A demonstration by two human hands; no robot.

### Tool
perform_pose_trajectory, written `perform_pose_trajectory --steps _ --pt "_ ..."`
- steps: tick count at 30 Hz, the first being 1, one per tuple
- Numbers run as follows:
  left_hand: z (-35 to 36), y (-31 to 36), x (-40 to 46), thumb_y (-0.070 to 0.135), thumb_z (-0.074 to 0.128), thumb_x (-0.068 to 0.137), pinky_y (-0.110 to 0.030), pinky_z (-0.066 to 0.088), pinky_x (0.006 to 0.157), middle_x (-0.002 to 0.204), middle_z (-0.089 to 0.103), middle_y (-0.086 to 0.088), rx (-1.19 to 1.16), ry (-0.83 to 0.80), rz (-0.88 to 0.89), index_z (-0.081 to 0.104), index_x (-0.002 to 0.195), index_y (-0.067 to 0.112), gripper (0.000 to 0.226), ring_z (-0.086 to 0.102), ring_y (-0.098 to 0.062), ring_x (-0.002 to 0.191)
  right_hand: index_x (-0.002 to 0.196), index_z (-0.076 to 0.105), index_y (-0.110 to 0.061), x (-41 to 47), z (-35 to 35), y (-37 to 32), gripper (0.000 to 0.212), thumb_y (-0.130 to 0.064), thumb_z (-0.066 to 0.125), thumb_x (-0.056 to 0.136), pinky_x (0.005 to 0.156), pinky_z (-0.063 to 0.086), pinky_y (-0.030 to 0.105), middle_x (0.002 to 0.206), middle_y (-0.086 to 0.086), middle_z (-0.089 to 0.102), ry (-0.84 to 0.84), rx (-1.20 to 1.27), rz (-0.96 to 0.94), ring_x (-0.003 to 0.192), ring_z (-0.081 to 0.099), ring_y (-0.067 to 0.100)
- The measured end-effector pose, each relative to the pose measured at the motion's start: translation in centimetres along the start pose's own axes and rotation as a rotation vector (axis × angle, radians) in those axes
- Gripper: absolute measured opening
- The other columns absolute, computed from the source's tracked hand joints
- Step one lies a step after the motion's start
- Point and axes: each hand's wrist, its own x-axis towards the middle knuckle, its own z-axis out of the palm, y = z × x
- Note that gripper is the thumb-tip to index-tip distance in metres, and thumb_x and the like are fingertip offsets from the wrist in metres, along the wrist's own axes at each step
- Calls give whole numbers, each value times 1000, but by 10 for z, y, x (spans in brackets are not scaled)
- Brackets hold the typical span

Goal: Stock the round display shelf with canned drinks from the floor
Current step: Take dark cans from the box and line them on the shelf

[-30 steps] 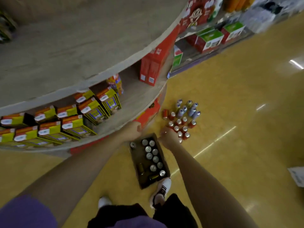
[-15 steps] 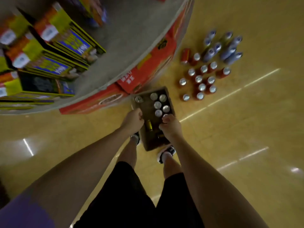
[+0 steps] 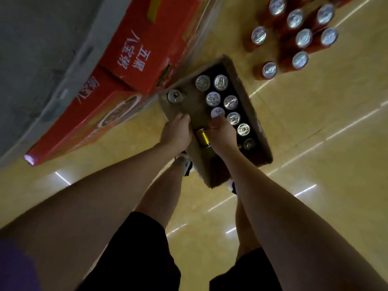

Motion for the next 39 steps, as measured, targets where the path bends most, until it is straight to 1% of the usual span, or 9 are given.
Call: perform_pose_trajectory --steps 2,5,10,17,21,26,30,34,39 --pt "1 -12 23 10 55 93 -46 46 85 123 49 -11 68 -8 17 52 117 8 24 55 -37 102 75 49 -16 17 14 1 13 -12 60 79 60 26 27 79 1 54 28 26 17 78 51 26" --pt "4 -30 62 6 53 94 -45 46 70 142 37 -9 147 -59 37 44 129 9 36 56 -37 97 97 60 -9 48 38 3 18 -10 61 79 72 45 31 99 10 67 51 128 27 97 62 31" --pt "5 -46 122 -3 44 94 -46 43 80 144 33 -13 396 -18 117 35 141 10 49 47 -39 118 110 57 -9 92 70 8 29 -3 57 82 86 52 40 109 7 64 43 271 20 99 62 24" --pt "29 -45 165 3 38 98 -41 46 72 152 26 -18 744 -77 70 32 144 3 47 59 -37 112 110 57 -8 121 97 24 31 -4 62 80 85 53 42 109 10 63 28 278 27 98 62 25" --pt "41 -47 160 23 43 102 -32 42 78 133 55 -11 944 -168 77 36 142 2 46 61 -24 111 109 58 -9 113 105 34 30 -5 62 80 82 48 32 106 10 64 -9 242 29 98 60 26" --pt "36 -30 134 46 65 86 -30 36 69 112 64 -8 773 -170 -14 49 124 9 56 62 -25 102 108 58 -14 87 97 50 28 -6 62 81 89 51 38 108 7 64 -23 231 24 101 61 24" --pt "18 -7 93 34 74 81 -33 37 68 114 64 -14 515 -179 -17 55 117 9 48 60 -33 105 114 60 -16 57 65 54 35 -8 63 81 88 52 40 114 9 63 -32 198 4 103 61 26" --pt "-12 20 41 16 76 81 -36 38 66 112 60 -16 217 -204 -12 54 110 6 38 55 -31 88 112 61 -18 16 16 39 35 -9 63 79 82 48 32 110 9 64 -21 122 -33 98 60 27" --pt "-73 63 -37 10 76 79 -43 44 82 121 52 -17 -60 -117 65 50 120 2 49 53 -36 107 112 61 -18 -53 -65 -1 37 -9 61 76 79 51 37 107 9 61 -22 -10 -167 96 61 30"
